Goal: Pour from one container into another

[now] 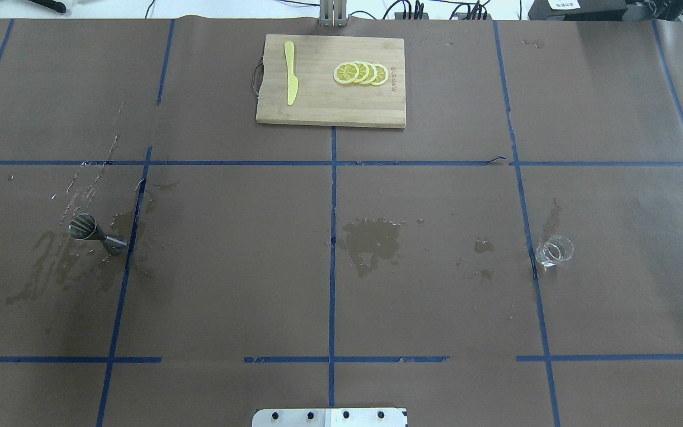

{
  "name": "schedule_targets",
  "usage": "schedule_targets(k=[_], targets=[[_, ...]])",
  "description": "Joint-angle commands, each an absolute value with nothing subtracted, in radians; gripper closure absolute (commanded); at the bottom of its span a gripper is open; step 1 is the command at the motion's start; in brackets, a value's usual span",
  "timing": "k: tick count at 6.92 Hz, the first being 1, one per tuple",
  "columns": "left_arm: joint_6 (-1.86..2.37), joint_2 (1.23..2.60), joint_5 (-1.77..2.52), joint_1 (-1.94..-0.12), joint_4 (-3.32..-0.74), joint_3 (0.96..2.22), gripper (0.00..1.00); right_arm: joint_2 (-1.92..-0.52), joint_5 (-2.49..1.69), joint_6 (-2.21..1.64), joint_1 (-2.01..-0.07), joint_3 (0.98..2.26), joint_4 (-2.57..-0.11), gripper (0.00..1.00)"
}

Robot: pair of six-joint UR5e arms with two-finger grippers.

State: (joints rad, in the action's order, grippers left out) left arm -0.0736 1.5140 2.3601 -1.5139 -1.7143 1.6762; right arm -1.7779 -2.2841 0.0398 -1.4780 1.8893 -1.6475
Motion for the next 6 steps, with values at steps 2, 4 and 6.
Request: schedule_targets(k=[2, 4, 6], targets=[[-0.078, 1.52, 2.359, -1.514, -1.721, 1.674, 0.0, -1.778, -2.281, 0.041, -1.477, 1.888, -1.647, 0.0], [-0.075, 1.52, 2.359, -1.514, -1.723, 1.681, 0.0, -1.778, -2.278, 0.035, -1.477, 1.885, -1.647, 0.0], [-0.075, 1.525, 2.359, -1.513, -1.805, 1.672, 0.0, -1.76, -2.281, 0.031, -1.474, 1.887, -1.647, 0.0]])
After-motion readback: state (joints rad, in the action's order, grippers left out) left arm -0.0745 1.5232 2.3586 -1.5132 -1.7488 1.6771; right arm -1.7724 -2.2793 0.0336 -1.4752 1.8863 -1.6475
